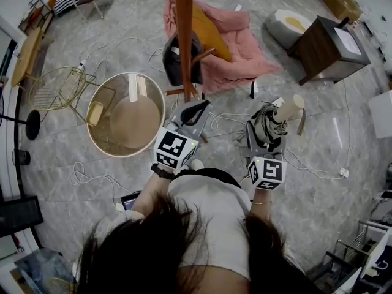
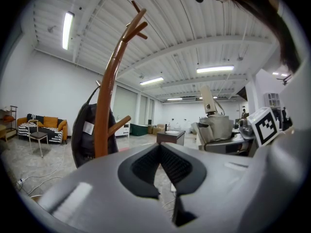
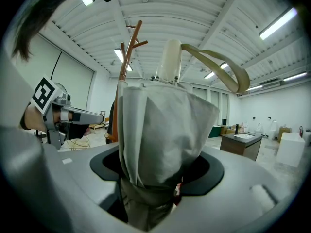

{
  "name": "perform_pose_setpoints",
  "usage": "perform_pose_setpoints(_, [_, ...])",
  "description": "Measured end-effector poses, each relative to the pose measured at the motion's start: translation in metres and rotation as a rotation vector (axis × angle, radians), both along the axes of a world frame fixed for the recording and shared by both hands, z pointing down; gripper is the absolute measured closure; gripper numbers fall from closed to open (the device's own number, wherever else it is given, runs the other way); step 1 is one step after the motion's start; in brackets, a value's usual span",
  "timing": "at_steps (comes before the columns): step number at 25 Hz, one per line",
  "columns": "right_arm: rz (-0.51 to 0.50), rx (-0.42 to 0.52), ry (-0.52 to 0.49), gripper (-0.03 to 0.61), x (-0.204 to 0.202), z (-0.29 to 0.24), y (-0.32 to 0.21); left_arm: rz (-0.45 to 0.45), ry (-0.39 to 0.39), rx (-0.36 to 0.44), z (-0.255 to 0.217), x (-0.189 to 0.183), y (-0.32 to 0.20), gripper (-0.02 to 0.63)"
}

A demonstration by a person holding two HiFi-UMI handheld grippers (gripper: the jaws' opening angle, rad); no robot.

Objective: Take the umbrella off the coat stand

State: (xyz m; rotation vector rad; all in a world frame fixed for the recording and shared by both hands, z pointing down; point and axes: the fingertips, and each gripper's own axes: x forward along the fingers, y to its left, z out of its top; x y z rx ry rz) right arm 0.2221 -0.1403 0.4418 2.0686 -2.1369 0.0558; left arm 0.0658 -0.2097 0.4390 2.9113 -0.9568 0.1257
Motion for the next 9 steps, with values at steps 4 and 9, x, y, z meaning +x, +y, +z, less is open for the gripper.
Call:
perform_pose_setpoints(4, [-0.005,-0.003,-0.003,0.265,-0.0017,0.0007,-0.0012,0.002,0.002,0.003,-0.0004,0.0004,-0.0007,0.555])
perform_pose_setpoints(9, [-0.007,-0.008,0.001,0.265,-0.0029,0.0005,0.0003,0.005,0.004,0.004,-0.0026,0.0006,0.0012,0.555])
